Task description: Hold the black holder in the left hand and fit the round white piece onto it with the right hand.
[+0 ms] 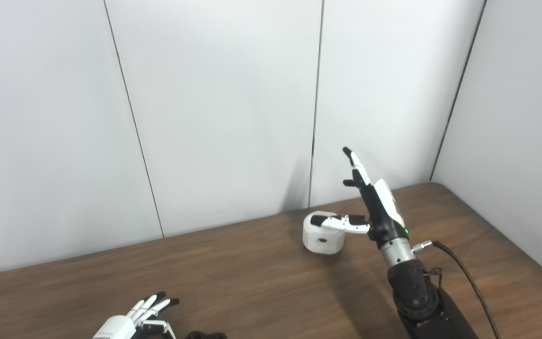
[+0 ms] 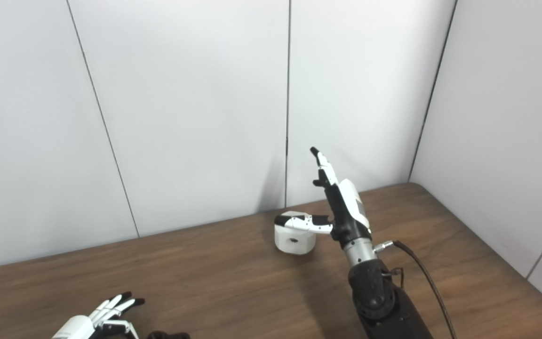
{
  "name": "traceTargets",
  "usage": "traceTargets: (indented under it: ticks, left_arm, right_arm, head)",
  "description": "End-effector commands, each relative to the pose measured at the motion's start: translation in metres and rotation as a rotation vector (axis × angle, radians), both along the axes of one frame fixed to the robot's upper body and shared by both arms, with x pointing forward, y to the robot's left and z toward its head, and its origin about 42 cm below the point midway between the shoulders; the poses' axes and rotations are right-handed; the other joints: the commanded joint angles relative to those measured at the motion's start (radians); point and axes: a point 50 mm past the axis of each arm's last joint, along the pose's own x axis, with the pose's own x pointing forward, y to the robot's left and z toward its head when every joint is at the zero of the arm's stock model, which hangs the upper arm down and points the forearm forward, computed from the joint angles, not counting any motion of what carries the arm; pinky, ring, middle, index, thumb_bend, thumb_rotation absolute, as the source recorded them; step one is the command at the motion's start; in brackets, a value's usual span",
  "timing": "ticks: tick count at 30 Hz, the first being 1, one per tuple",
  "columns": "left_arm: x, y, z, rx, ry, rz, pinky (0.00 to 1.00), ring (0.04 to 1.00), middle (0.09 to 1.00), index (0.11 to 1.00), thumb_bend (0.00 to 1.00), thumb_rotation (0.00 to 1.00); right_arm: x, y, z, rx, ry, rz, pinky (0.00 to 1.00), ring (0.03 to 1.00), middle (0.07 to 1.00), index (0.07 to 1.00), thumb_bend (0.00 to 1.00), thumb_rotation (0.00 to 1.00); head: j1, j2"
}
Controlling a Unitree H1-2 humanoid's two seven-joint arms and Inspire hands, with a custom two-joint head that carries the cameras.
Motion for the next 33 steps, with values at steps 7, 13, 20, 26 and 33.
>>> traceTargets:
  ticks: [7, 13, 20, 26, 33]
  left_arm:
    - [-0.0062, -0.0014, -0.0048, 0.074, 0.032, -0.024, 1.0, 0.997, 0.913, 0.482, 0.52, 0.05]
    - [-0.0057, -0.0031, -0.0049, 0.084, 0.031, -0.024, 1.0, 0.999, 0.914, 0.481, 0.52, 0.05]
    - [-0.006, -0.0047, -0.0071, 0.083, 0.036, -0.019, 1.0, 1.0, 0.916, 0.482, 0.52, 0.05]
    - [-0.0053, -0.0051, -0.0092, 0.079, 0.036, -0.02, 1.0, 1.0, 0.917, 0.482, 0.52, 0.05]
    - [-0.0068, -0.0047, -0.0115, 0.061, 0.041, -0.021, 1.0, 1.0, 0.917, 0.482, 0.52, 0.05]
  right_arm:
    - [0.0002, -0.0021, 0.022, -0.046, -0.045, 0.046, 0.03, 0.072, 0.116, 0.131, 0.64, 0.0]
    - [-0.0012, -0.0022, 0.0232, -0.075, -0.001, 0.073, 0.04, 0.072, 0.115, 0.13, 0.64, 0.0]
    - [0.0006, -0.0045, 0.0215, -0.199, 0.005, 0.054, 0.04, 0.08, 0.121, 0.133, 0.66, 0.0]
    - [0.0007, -0.0025, 0.0245, -0.293, -0.027, 0.059, 0.05, 0.082, 0.119, 0.135, 0.64, 0.0]
    - [-0.0003, -0.0017, 0.0304, -0.31, -0.05, 0.051, 0.05, 0.083, 0.122, 0.143, 0.64, 0.0]
  head:
    - [0.014, 0.03]
    - [0.017, 0.031]
    - [0.022, 0.017]
    - [0.02, -0.002]
    - [0.025, -0.023]
